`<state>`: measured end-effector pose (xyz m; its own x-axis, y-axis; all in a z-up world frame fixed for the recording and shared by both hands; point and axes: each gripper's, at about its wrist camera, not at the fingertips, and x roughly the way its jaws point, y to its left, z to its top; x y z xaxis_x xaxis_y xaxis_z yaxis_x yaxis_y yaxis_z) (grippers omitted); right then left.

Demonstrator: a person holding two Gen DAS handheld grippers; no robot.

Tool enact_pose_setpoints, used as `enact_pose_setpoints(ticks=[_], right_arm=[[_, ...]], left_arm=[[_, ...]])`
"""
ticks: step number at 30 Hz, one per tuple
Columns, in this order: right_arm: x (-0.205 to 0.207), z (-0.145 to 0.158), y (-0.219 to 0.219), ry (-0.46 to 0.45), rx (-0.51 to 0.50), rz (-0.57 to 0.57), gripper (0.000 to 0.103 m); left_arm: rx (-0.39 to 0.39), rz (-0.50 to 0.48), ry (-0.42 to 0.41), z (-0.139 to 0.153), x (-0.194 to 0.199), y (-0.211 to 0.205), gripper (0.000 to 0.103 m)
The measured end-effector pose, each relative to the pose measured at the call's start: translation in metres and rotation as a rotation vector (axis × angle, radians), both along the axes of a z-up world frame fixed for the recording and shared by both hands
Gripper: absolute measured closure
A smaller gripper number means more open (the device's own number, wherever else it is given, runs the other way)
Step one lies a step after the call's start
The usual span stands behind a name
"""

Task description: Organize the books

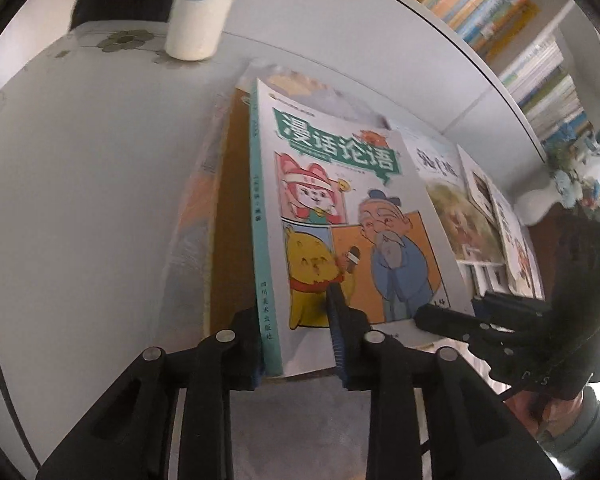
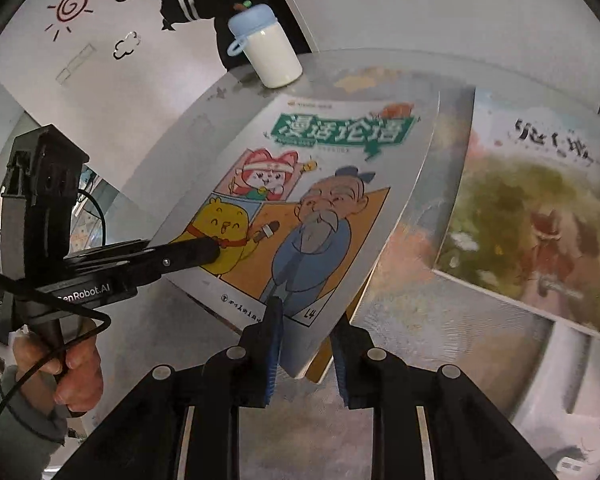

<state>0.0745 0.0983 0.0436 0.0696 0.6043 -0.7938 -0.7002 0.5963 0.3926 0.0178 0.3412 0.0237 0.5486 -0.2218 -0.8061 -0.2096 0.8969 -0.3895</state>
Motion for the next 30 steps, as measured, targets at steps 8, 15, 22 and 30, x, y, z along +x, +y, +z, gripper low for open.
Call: enact_pose_setpoints(ticks=[8,15,22,30], right_arm=[[0.010,-0.003,0.008,0.043,0.007,-0.023,0.074],[-0.008,-0.001,-0.007,0.067,-0.008,-0.015,0.065],[-0.033,0.000,-0.107,0.102,0.009,-0.155,0.065],[-0.052,0.002,-0.274,0.144,0.061,-0.540,0.065]], left_arm=[[0.154,0.093,0.054,0.009,-0.012,0.013,0.078],[0.261,0.061,0.044,0.033,-0.017,-0.003,0.078],[0.206,-0.080,-0.027,0.063,0.008,-0.061,0.078],[-0.012,-0.471,-0.057,0.065,0.046,-0.226,0.078]])
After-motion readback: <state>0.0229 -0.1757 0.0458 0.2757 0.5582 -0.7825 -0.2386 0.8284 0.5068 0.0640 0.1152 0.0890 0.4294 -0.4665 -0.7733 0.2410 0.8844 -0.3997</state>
